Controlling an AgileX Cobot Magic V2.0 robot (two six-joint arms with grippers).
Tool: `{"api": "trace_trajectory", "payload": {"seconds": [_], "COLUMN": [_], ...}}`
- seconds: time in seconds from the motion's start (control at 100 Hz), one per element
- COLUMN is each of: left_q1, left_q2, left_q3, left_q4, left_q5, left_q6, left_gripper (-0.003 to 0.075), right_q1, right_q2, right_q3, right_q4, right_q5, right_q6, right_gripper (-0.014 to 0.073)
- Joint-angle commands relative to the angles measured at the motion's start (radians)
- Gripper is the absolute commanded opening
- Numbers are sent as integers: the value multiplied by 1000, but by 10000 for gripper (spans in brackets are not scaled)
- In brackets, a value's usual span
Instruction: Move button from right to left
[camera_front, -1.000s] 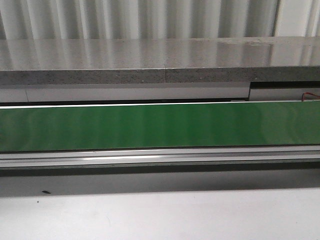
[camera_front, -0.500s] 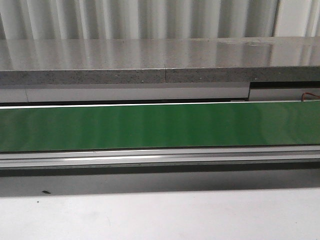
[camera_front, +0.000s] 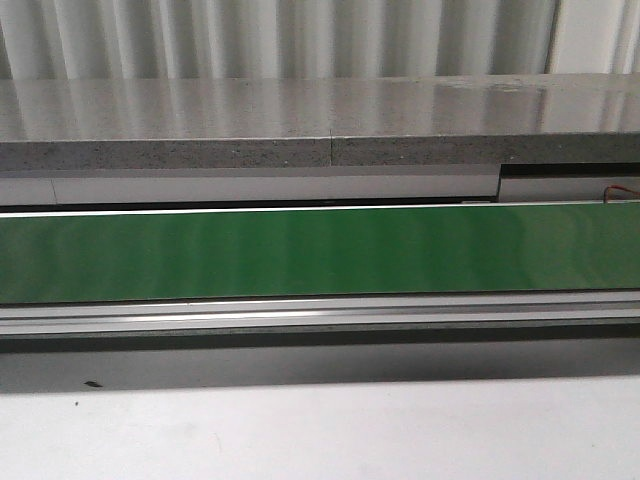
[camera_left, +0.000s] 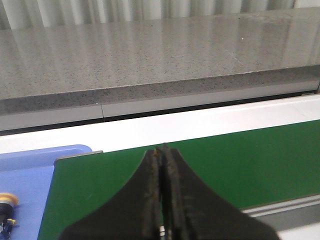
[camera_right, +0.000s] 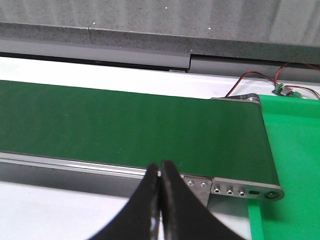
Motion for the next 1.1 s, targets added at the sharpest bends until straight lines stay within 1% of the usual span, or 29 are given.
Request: {"api": "trace_trajectory", "payload": {"seconds": [0.0, 0.11, 0.22, 0.28, 0.32, 0.4, 0.43, 0.49, 0.61, 0.68, 1.09], "left_q1": [-9, -9, -13, -10, -6, 0, 3, 9, 11, 11, 11], "left_q2": [-16, -43, -83, -114, -134, -167, -178, -198, -254, -253, -253], "left_q3": [16, 84, 180, 230, 256, 314, 334, 378, 449, 445, 448], "left_q4": [-15, -15, -7, 35, 91, 210, 250, 279, 277, 278, 278], "left_q5": [-84, -140, -270, -332, -362, -422, -443, -478, -483, -433, -427], "left_q6": [-8, -8, -8, -10, -54, -203, -239, -265, -259, -259, -259], "left_gripper": [-21, -21, -21, -21, -21, -21, -21, -21, -21, -21, -21], "right_q1": [2, 2, 2, 2, 2, 2, 2, 2, 2, 2, 2], "right_q2": [6, 6, 6, 6, 6, 6, 6, 6, 6, 6, 6], "right_q3": [-25, -25, -25, -25, -25, -25, -25, -25, -25, -25, -25], "right_q4": [-1, -1, -1, -1, -1, -1, -1, -1, -1, -1, -1], "right_q5": [-76, -76, -76, -76, -76, -76, -76, -76, -76, -73, -72], "right_q6": [-10, -10, -10, -10, -10, -10, -10, -10, -10, -10, -10], "right_gripper": [-68, -68, -68, -68, -68, -68, -68, -68, -68, -68, -68]}}
